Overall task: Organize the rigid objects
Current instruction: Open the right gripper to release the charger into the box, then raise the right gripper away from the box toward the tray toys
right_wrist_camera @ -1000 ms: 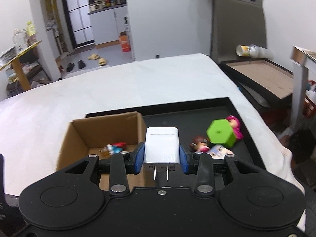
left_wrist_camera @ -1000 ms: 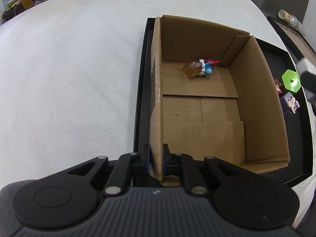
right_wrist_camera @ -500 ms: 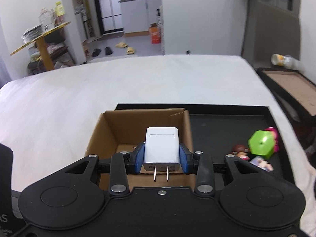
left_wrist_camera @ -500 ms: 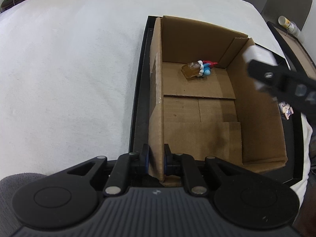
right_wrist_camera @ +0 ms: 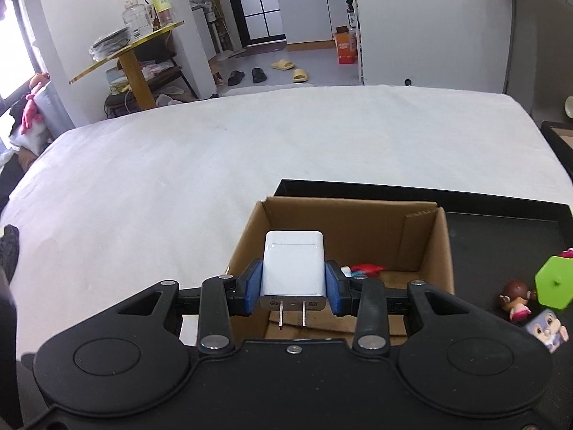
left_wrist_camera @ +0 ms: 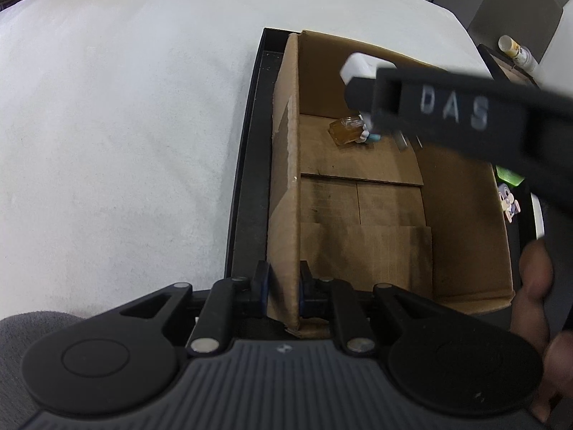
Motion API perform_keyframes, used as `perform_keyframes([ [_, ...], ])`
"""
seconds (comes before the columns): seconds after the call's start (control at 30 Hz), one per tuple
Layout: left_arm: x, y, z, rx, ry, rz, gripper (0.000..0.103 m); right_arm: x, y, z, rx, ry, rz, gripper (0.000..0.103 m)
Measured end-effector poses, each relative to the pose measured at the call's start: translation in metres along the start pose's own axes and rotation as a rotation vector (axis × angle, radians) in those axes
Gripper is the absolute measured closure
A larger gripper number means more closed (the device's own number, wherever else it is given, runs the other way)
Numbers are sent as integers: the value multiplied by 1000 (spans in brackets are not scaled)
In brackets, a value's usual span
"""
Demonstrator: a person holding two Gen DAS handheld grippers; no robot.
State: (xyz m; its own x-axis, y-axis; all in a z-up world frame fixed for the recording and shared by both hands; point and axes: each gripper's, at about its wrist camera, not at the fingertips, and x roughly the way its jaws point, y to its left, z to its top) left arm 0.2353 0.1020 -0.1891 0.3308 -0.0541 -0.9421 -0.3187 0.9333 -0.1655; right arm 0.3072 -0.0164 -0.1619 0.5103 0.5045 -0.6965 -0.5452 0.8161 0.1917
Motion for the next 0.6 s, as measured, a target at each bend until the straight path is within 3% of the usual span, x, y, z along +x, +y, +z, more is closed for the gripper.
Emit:
perform_keyframes([
  [0.17, 0, 2, 0, -13, 2, -11, 88, -3, -6, 9, 33, -7, 69, 53],
  [0.6, 2, 2, -1, -10, -3, 0, 88, -15, -17, -9, 44, 93, 51, 51],
])
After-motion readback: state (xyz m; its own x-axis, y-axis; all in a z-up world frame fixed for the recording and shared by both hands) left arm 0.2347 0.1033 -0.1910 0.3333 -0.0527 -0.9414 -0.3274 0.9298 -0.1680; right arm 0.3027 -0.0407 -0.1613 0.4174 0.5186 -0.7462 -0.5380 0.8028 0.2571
